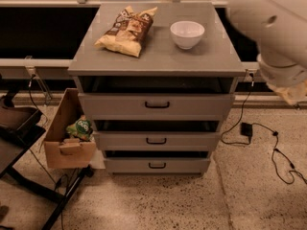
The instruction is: Close middle drawer
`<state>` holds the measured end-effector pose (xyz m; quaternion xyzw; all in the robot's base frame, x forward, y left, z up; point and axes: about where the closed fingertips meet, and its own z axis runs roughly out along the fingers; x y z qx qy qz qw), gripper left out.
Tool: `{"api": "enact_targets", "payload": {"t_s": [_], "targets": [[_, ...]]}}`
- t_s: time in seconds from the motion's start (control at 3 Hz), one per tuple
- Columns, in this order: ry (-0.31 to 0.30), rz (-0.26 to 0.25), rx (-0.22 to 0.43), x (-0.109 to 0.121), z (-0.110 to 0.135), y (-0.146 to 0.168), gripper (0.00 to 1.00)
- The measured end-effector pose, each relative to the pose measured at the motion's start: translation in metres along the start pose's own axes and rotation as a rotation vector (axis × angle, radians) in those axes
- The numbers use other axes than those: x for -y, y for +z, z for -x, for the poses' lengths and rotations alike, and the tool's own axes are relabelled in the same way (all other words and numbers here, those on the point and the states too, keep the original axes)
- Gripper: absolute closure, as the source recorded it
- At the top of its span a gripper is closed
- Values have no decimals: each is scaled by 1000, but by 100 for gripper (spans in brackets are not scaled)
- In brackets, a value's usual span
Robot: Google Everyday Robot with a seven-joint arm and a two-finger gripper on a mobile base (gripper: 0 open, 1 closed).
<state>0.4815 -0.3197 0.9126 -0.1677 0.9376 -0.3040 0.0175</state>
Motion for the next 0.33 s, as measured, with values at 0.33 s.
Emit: {"api": "enact_targets", "payload": {"t_s": [0.33], "targets": [[67,57,-33,11,-21,7,100]]}}
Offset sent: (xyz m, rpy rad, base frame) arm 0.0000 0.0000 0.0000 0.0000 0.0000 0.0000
